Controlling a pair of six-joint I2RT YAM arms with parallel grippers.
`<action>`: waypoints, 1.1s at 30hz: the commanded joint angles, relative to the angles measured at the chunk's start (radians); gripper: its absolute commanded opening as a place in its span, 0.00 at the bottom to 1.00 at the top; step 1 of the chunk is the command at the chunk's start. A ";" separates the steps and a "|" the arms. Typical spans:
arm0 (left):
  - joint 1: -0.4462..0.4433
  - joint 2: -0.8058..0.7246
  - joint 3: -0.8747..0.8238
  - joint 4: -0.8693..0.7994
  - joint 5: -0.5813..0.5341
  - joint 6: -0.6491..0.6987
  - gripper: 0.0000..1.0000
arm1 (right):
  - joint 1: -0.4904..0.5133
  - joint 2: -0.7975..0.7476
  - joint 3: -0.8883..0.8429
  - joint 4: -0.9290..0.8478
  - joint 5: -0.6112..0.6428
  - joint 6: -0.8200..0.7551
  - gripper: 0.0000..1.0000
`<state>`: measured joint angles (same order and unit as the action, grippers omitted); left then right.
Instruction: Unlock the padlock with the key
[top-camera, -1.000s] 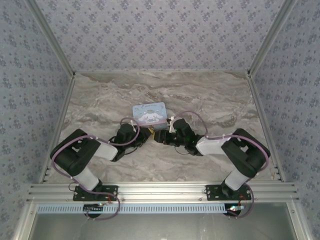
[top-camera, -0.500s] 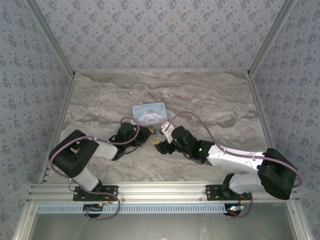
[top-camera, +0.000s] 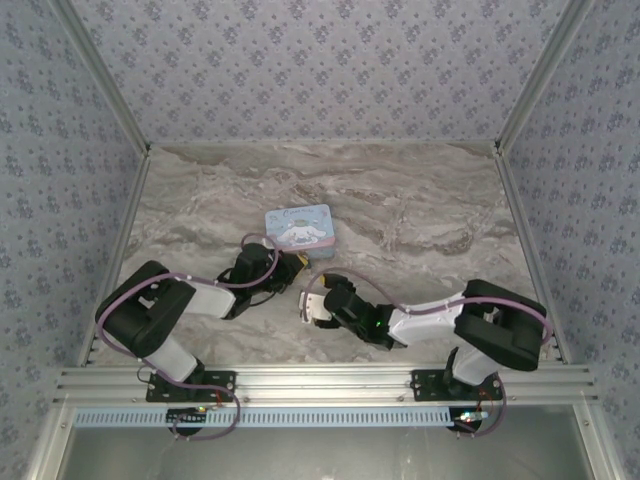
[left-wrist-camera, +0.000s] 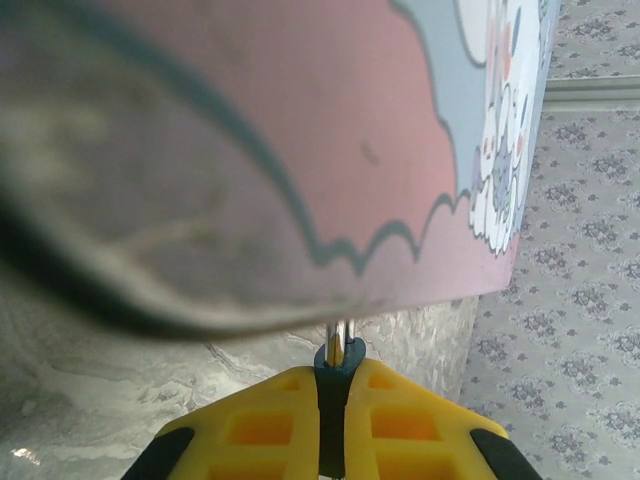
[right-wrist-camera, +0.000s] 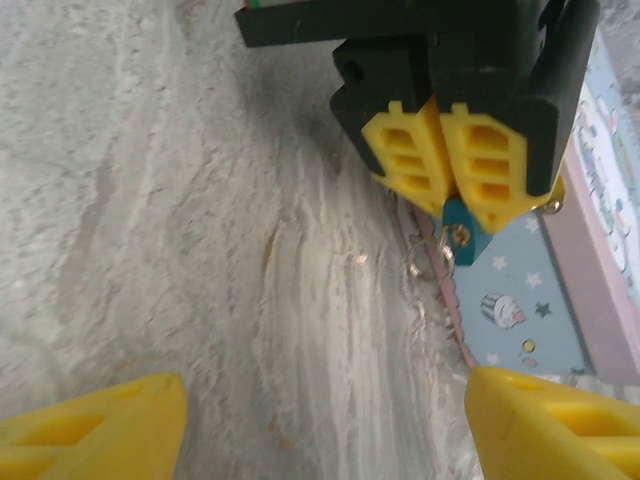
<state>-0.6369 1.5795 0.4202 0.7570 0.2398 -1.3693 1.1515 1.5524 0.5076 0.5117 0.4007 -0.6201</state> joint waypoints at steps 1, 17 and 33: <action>-0.006 -0.032 0.033 -0.008 0.022 -0.014 0.09 | -0.004 0.061 0.007 0.193 0.053 -0.061 0.66; -0.006 -0.042 0.040 -0.024 0.031 -0.019 0.09 | -0.092 0.115 0.032 0.291 -0.026 0.032 0.39; -0.005 -0.033 0.041 -0.022 0.035 -0.020 0.08 | -0.102 0.179 0.084 0.297 0.004 0.042 0.25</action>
<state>-0.6369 1.5650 0.4316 0.7200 0.2516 -1.3823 1.0557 1.7142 0.5690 0.7837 0.3794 -0.6003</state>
